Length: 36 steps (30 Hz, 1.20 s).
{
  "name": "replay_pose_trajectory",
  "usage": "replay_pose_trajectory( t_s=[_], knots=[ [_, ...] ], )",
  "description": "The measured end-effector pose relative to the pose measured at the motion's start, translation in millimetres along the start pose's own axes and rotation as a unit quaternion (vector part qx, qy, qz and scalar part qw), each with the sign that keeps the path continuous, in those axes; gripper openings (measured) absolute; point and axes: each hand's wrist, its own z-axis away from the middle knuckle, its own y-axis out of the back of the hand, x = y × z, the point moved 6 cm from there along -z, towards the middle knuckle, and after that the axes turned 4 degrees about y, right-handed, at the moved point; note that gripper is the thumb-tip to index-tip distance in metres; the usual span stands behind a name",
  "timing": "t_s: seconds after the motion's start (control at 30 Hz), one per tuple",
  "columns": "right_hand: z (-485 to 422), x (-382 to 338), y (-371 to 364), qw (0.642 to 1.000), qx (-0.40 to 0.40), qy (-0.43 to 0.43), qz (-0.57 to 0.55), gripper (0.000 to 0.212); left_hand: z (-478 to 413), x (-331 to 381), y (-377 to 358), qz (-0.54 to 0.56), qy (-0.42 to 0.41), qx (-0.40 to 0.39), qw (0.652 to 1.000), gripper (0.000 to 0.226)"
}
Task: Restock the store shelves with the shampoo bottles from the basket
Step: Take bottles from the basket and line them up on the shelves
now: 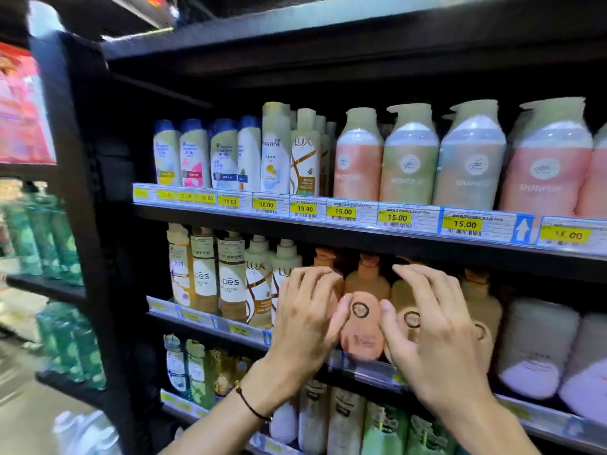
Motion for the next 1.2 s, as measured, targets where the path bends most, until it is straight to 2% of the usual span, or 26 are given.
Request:
replay_pose_trajectory(
  t_s=[0.17,0.4,0.6,0.77,0.97,1.07,1.2],
  knots=[
    [-59.8,-51.9,-22.6,0.998,-0.025,0.008,-0.061,0.035,-30.9,-53.3,39.7,0.034,-0.010,0.006,0.999,0.025],
    [-133.2,-94.0,-40.3,0.999,-0.023,-0.016,-0.043,0.032,-97.6,-121.9,91.4,0.037,-0.059,0.020,0.997,0.026],
    [-189.4,-97.8,-40.5,1.000,-0.014,-0.016,-0.002,0.032,-174.9,-143.3,112.4,0.051,-0.066,0.033,0.996,0.025],
    [-235.5,-94.3,-48.9,0.995,-0.068,0.016,0.078,0.038,-224.7,-138.6,101.8,0.058,-0.065,0.005,0.996,0.037],
    [-266.4,-82.0,-76.6,0.970,-0.142,0.041,0.194,0.050,-254.8,-132.5,74.2,-0.034,-0.070,-0.005,0.997,0.047],
    [-275.6,-74.2,-86.6,0.962,-0.162,0.031,0.217,0.045,-264.4,-137.8,56.7,-0.091,-0.040,-0.048,0.994,0.050],
    [-287.1,-71.0,-90.7,0.967,-0.149,0.014,0.206,0.035,-272.0,-143.1,44.6,-0.049,-0.012,-0.105,0.993,0.045]
  ],
)
